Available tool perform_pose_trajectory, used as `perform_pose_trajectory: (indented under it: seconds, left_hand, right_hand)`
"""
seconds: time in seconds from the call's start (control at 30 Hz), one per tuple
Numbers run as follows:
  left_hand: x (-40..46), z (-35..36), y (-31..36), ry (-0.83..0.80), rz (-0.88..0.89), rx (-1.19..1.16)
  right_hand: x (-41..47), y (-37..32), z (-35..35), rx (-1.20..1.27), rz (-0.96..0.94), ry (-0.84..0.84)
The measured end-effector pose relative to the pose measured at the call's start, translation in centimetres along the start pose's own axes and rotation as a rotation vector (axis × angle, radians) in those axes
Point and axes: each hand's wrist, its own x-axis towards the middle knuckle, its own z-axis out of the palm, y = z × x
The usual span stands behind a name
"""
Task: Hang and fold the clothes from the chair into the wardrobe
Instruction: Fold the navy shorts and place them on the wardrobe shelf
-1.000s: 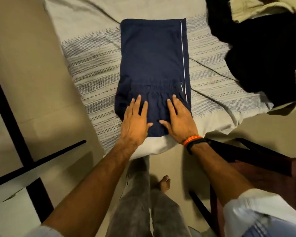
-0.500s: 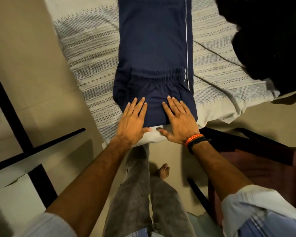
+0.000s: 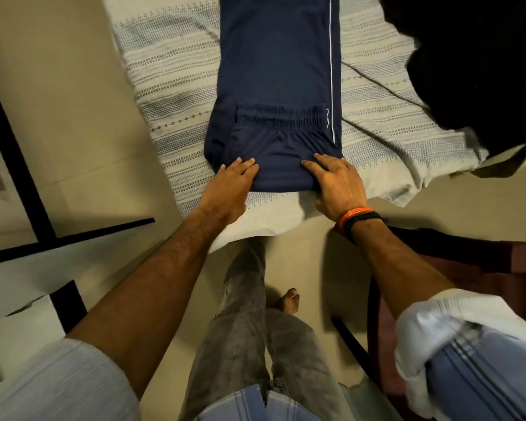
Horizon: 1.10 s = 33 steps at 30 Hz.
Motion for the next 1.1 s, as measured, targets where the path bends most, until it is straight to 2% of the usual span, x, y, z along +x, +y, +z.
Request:
perform_pose_trajectory:
  seconds: [0.2, 0.43, 0.6, 0.73, 0.9, 1.1]
  left_hand:
    - [-4.4, -0.5, 1.2, 0.145, -0.060, -0.145]
    - [-11.4, 0.2, 3.8, 0.313, -0.175, -0.428]
    - [-14.8, 0.5, 5.1, 0.368, -0.269, -0.622]
    - [-15.4, 0.9, 5.8, 0.396, -0.371, -0.769]
    - [-13.9, -0.3, 5.4, 0.470, -0.459, -0.987]
    - [-6.4, -4.3, 3.0, 0.521, -0.542, -1.196]
  right_hand:
    - [-3.9, -0.2, -3.1, 0.044, 0.048, 0.005]
    - [-11.1, 0.1, -3.7, 0.266, 0.016, 0.047]
    - [-15.0, 0.2, -4.7, 0.468, 0.121, 0.032]
    - [-16.6, 0.7, -5.0, 0.576, 0.133, 0.049]
    - [-14.8, 0.5, -6.9, 0.736, 0.189, 0.202]
    - [-5.9, 0.9, -9.5, 0.916, 0.365, 0.324]
